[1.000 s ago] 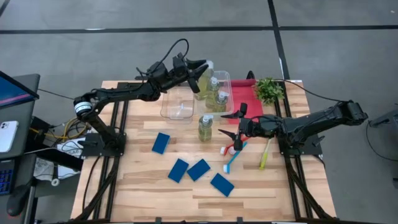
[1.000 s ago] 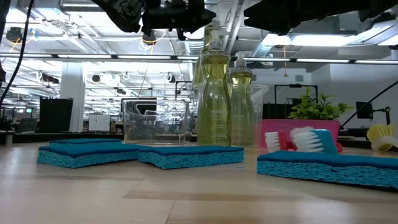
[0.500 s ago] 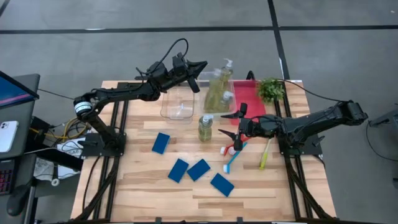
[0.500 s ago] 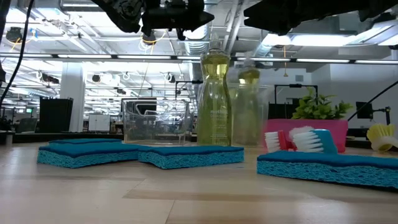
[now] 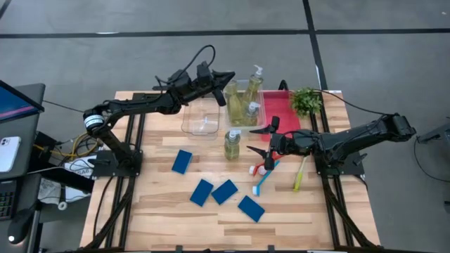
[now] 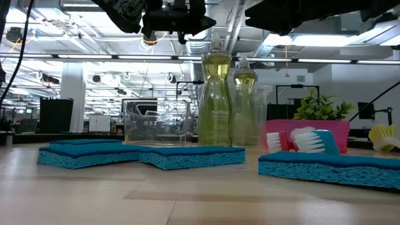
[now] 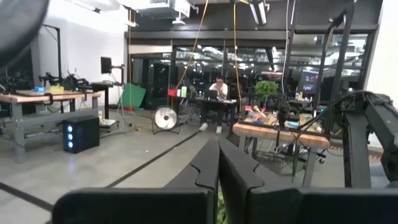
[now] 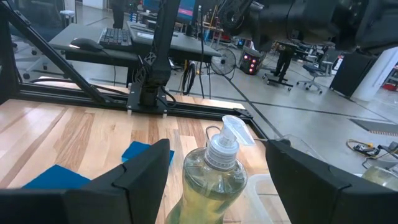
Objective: Pick & Place Kitchen Sink Supplies
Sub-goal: Put the transparent soap dispenser into the right transparent bin
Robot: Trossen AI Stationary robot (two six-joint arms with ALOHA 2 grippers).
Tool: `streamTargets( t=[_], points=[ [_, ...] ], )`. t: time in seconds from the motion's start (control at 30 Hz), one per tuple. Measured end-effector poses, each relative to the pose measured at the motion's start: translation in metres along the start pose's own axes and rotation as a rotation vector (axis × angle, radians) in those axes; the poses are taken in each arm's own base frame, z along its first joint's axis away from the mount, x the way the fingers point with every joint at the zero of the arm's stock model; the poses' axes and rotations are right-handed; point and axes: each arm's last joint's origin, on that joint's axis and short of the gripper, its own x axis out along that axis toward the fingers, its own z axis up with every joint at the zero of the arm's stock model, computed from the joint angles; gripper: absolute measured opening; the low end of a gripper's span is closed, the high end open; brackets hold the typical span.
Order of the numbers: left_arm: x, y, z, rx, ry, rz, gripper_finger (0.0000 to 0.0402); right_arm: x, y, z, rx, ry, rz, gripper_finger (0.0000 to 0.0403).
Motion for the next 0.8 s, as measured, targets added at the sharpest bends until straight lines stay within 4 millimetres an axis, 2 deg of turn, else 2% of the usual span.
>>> streamTargets(
  t=[0.2,0.33,0.5,0.67,0.8],
  points=[
    [-0.001,0.0,-0.003,0.001,0.055,0.001,0.0015,0.0,0.0,0.0,0.0,0.0,0.0,0.026],
    [-0.006,-0.001,0.004,0.011,0.058,0.0,0.0015,0.0,0.0,0.0,-0.001,0.001,0.001,0.026],
    [-0.023,-0.004,0.011,0.022,0.055,-0.048,0.0022,0.0,0.0,-0.001,-0.002,0.004,0.0,0.026],
    [-0.048,-0.008,0.021,0.064,0.033,-0.119,0.0038,0.0,0.0,-0.001,-0.001,0.004,0.0,0.026],
    [-0.069,-0.014,0.015,0.054,0.055,-0.207,0.0058,0.0,0.0,0.0,-0.001,0.004,0.0,0.026]
  ],
)
